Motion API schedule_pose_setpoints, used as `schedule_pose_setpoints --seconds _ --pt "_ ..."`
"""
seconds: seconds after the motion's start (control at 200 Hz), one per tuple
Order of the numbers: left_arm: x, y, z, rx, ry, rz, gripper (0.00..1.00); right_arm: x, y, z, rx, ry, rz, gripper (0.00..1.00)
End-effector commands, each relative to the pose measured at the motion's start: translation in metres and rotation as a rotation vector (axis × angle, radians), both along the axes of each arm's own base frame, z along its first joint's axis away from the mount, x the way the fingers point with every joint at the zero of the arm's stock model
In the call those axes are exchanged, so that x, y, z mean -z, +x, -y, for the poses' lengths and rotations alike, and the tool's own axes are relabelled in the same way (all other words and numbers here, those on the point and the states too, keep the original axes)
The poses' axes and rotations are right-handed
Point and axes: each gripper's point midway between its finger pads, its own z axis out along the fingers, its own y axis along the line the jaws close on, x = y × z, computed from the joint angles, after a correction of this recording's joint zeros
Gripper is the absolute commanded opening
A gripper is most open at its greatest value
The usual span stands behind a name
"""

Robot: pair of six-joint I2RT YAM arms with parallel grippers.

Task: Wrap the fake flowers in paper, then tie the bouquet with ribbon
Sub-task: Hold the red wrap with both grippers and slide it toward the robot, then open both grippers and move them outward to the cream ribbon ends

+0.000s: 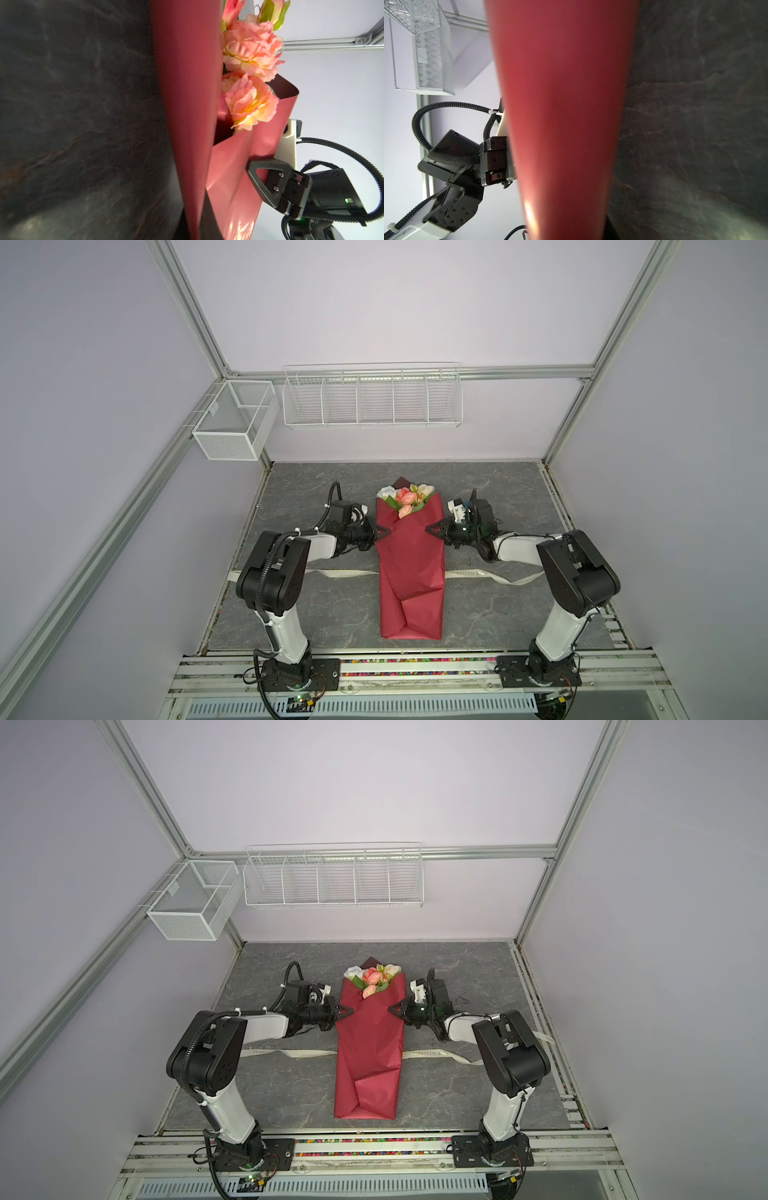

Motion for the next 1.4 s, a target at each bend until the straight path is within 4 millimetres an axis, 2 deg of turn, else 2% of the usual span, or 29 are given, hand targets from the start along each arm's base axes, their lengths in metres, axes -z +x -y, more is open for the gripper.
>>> schedule_pose_setpoints --seconds 0.0,0.18,0.365,0.47,0.575,0.665,0.815,0.93,1.125,1.235,1.33,1.395 --pt "-0.006 0.004 0.001 -0.021 -0.012 0.074 0.00 -0.002 -0.003 0.003 0.009 -0.009 0.055 0.19" --pt "0.016 -0.001 0.000 -0.046 -0.003 0.044 0.00 0.020 -0.008 0.006 0.001 -0.047 0.023 0.19" --pt "0.031 -0.004 -0.001 -0.059 0.009 0.019 0.02 0.039 -0.010 0.010 0.014 -0.080 -0.021 0.22" --pt "0.033 -0.006 -0.002 -0.063 0.021 0.010 0.08 0.048 -0.011 0.012 0.019 -0.097 -0.048 0.24" --pt "0.035 -0.007 -0.004 -0.059 0.056 0.009 0.21 0.049 -0.010 0.016 0.030 -0.107 -0.059 0.31" --pt "0.031 -0.006 -0.007 -0.061 0.084 0.021 0.36 0.044 -0.008 0.020 0.028 -0.124 -0.057 0.37" --pt "0.020 -0.008 -0.015 -0.060 0.157 0.045 0.55 0.028 -0.009 0.031 0.031 -0.197 -0.040 0.62" --pt "0.015 -0.013 -0.028 -0.069 0.247 0.052 0.66 0.022 -0.016 0.046 0.043 -0.293 -0.039 0.74" --pt "0.007 -0.023 -0.047 -0.081 0.359 0.063 0.78 0.005 -0.032 0.086 0.118 -0.472 -0.024 0.91" --pt "-0.004 -0.026 -0.057 -0.092 0.413 0.085 0.80 -0.013 -0.042 0.106 0.157 -0.551 0.016 0.93" --pt "-0.016 -0.028 -0.075 -0.134 0.476 0.103 0.82 -0.029 -0.052 0.128 0.206 -0.642 0.048 0.95" --pt "-0.023 -0.031 -0.095 -0.188 0.537 0.094 0.82 -0.039 -0.060 0.145 0.245 -0.700 0.068 0.99"
